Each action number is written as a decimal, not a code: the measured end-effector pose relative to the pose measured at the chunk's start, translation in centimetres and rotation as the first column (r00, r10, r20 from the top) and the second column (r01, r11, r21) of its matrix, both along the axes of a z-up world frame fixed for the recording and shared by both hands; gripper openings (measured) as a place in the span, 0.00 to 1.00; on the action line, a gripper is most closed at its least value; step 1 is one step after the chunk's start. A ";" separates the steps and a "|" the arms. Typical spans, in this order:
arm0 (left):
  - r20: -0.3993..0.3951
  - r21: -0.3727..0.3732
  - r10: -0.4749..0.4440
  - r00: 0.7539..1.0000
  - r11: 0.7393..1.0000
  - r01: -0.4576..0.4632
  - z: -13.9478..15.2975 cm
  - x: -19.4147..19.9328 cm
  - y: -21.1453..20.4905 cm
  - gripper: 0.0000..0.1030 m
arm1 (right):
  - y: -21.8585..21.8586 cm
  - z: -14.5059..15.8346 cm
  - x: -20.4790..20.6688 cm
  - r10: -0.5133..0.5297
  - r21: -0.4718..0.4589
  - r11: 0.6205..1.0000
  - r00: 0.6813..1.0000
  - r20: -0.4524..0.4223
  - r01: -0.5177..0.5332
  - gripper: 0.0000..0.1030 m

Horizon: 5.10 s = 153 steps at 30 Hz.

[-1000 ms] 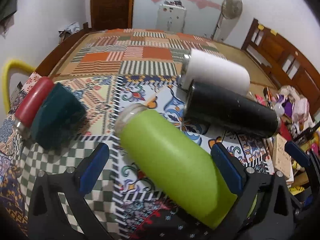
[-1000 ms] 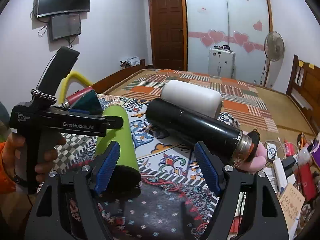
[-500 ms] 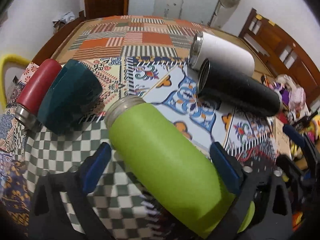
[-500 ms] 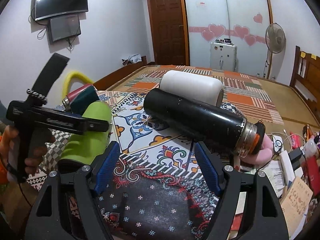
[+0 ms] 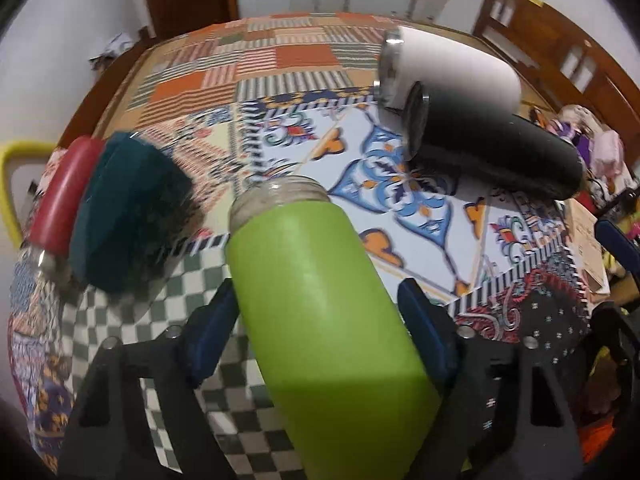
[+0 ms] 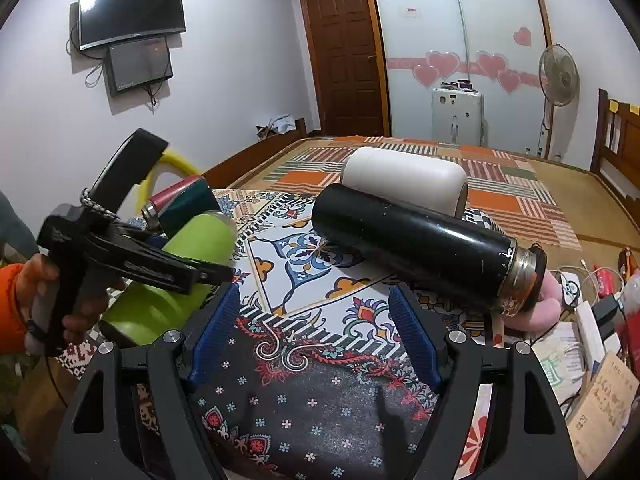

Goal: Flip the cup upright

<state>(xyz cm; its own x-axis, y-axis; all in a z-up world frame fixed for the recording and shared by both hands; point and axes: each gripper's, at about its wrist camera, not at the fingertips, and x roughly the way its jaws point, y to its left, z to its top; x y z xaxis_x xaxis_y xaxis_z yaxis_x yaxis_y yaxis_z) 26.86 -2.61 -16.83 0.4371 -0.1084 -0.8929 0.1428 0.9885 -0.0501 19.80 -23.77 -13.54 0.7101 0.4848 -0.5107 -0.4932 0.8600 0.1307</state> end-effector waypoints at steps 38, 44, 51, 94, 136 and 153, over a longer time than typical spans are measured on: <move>0.368 -0.030 -0.072 0.927 0.996 0.089 10.5 -5.3 -0.6 0.61 | 1.1 4.8 -1.5 -0.034 0.073 0.997 0.985 0.171 0.022 0.74; 0.391 -0.026 -0.066 0.918 0.996 0.083 10.1 -5.8 -0.7 0.61 | 1.2 4.8 -1.8 -0.030 0.068 0.997 0.984 0.177 0.018 0.74; 0.408 -0.029 -0.038 0.912 0.998 0.054 9.8 -5.3 -0.8 0.61 | 1.3 4.9 -2.1 -0.034 0.063 0.998 0.984 0.177 0.023 0.74; 0.840 -0.113 0.164 0.518 0.985 -0.130 19.0 -32.9 2.5 0.99 | 3.2 13.0 -19.8 -0.201 0.164 0.976 0.875 0.440 0.141 1.00; 0.827 -0.116 0.166 0.538 0.985 -0.126 18.0 -32.3 2.3 1.00 | 3.4 12.8 -20.6 -0.224 0.149 0.973 0.871 0.437 0.175 1.00; 0.830 -0.110 0.161 0.533 0.986 -0.126 17.9 -32.3 2.2 1.00 | 3.2 12.8 -20.4 -0.227 0.148 0.973 0.869 0.439 0.179 1.00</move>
